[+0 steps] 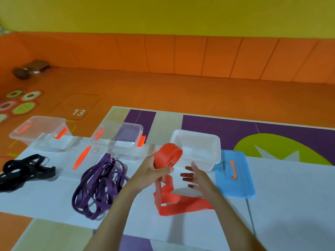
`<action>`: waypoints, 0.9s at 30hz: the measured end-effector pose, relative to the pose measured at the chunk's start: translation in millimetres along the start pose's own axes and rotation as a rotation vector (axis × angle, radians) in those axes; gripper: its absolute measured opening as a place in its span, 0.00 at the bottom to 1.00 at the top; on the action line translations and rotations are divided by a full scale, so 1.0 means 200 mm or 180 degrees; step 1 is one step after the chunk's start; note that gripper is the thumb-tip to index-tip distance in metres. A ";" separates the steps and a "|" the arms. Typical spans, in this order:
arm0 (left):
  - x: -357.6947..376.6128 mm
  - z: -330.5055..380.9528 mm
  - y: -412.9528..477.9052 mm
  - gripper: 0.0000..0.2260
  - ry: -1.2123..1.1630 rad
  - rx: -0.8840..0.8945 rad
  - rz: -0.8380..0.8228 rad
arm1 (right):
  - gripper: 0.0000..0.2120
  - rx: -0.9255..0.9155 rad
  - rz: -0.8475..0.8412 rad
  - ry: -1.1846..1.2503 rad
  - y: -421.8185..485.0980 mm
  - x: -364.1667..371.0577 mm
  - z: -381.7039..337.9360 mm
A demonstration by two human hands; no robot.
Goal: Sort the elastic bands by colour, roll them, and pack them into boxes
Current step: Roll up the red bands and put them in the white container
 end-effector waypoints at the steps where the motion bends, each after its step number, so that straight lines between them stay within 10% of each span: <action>1: 0.02 0.01 -0.01 0.14 0.0082 0.0033 -0.0140 | 0.27 0.0075 -0.0099 0.0442 0.01 0.06 -0.04; 7: 0.07 0.00 -0.04 0.15 0.0462 0.0097 -0.0487 | 0.39 0.0076 0.0373 0.2041 0.04 0.11 -0.13; 15: 0.05 -0.17 -0.08 0.11 0.0968 -0.0225 -0.0944 | 0.08 -0.0124 0.1455 0.1870 -0.01 -0.12 -0.11; 27: 0.05 -0.37 -0.01 0.10 0.1322 -0.0249 -0.0866 | 0.39 -0.0231 0.1410 0.1619 -0.15 -0.22 -0.05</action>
Point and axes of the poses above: each hand's wrist, its own y-axis towards the middle knuckle, its own x-axis out of the palm, z = x × y, the point moved 8 cm from there along y, towards the middle knuckle, and after that the axes turned 15 degrees about -x, right-handed, at the moved point
